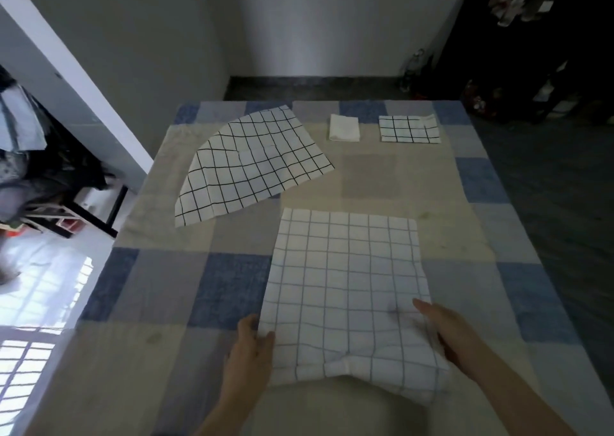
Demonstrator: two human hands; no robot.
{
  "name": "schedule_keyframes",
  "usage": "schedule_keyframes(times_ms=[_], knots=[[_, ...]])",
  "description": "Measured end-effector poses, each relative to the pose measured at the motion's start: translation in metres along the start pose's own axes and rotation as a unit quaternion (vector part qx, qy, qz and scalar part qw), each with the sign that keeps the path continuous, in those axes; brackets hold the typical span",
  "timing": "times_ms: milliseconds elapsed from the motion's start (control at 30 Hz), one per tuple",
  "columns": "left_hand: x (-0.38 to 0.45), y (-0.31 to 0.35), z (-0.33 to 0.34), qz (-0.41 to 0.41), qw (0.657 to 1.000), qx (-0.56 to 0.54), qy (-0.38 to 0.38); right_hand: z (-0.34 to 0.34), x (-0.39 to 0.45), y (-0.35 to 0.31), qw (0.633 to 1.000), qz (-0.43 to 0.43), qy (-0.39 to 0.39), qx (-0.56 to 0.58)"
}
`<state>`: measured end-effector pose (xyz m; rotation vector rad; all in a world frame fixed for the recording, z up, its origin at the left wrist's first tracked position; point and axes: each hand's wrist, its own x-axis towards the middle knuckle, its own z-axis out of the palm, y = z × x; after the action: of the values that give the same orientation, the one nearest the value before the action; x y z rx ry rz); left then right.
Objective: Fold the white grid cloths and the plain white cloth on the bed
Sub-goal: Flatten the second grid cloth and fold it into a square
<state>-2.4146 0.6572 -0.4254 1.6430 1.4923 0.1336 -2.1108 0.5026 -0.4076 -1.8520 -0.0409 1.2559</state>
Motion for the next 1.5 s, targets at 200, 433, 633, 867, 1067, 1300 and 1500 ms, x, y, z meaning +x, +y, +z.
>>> schedule_keyframes(times_ms=[200, 433, 633, 867, 1067, 1300, 1500], knots=[[-0.003, 0.004, -0.024, -0.002, 0.977, -0.202, -0.073, 0.005, -0.043, 0.035, 0.997, 0.016, -0.056, 0.043], [-0.016, 0.019, -0.047, 0.077, 0.96, -0.239, -0.12, -0.004, -0.066, 0.029, 0.987, -0.048, -0.151, 0.034], [0.0, 0.0, -0.052, -0.025, 0.977, -0.162, -0.138, -0.005, -0.056, 0.039, 0.996, -0.062, -0.02, -0.055], [-0.017, -0.001, -0.046, 0.135, 0.957, 0.255, 0.005, 0.0, -0.039, 0.062, 0.862, -0.211, 0.21, -0.409], [-0.007, 0.036, 0.0, 0.33, 0.913, 0.24, -0.018, 0.055, -0.019, 0.03, 0.814, -0.342, 0.21, -0.42], [0.058, 0.059, 0.065, 0.404, 0.869, 0.284, -0.043, 0.089, 0.06, -0.001, 0.774, -0.313, 0.175, -0.523], [0.112, 0.075, 0.079, 0.286, 0.892, 0.35, 0.0, 0.101, 0.104, -0.023, 0.783, -0.27, 0.217, -0.516]])
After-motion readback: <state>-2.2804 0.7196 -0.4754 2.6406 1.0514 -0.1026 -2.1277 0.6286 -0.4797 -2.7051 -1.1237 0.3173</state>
